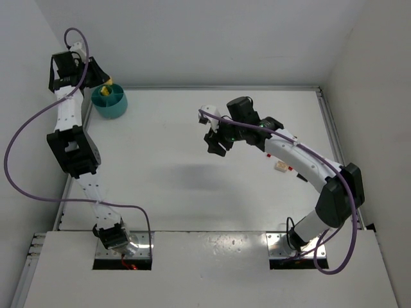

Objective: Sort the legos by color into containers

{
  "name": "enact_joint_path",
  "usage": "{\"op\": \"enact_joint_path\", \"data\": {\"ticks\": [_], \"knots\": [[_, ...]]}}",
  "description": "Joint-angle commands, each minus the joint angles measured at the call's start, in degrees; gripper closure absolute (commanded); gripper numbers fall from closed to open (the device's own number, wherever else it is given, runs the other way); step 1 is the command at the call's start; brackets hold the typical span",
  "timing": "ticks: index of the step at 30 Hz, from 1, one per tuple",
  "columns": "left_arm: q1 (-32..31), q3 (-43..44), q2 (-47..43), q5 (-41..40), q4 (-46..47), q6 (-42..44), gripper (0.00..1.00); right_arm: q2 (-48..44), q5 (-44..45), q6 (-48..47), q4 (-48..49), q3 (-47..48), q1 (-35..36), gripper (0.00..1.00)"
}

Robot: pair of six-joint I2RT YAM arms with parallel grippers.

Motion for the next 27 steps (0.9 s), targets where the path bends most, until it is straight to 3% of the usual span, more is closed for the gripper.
{"op": "enact_joint_path", "data": {"ticks": [1,13,27], "knots": [[-0.04,3.3,1.04,-3.55,1.44,2.19,0.89,-0.63,-0.61,0.8,2.22,0.08,-0.29,0.42],[-0.04,5.58,4.47,-9.36,1.44,5.19,0.85,0.42,-0.61,1.32,2.22,0.61,-0.29,0.42],[-0.04,6.81,7.9,-10.5,1.44,6.94,0.81,1.48,-0.61,1.32,2.74,0.61,-0.29,0.42]]}}
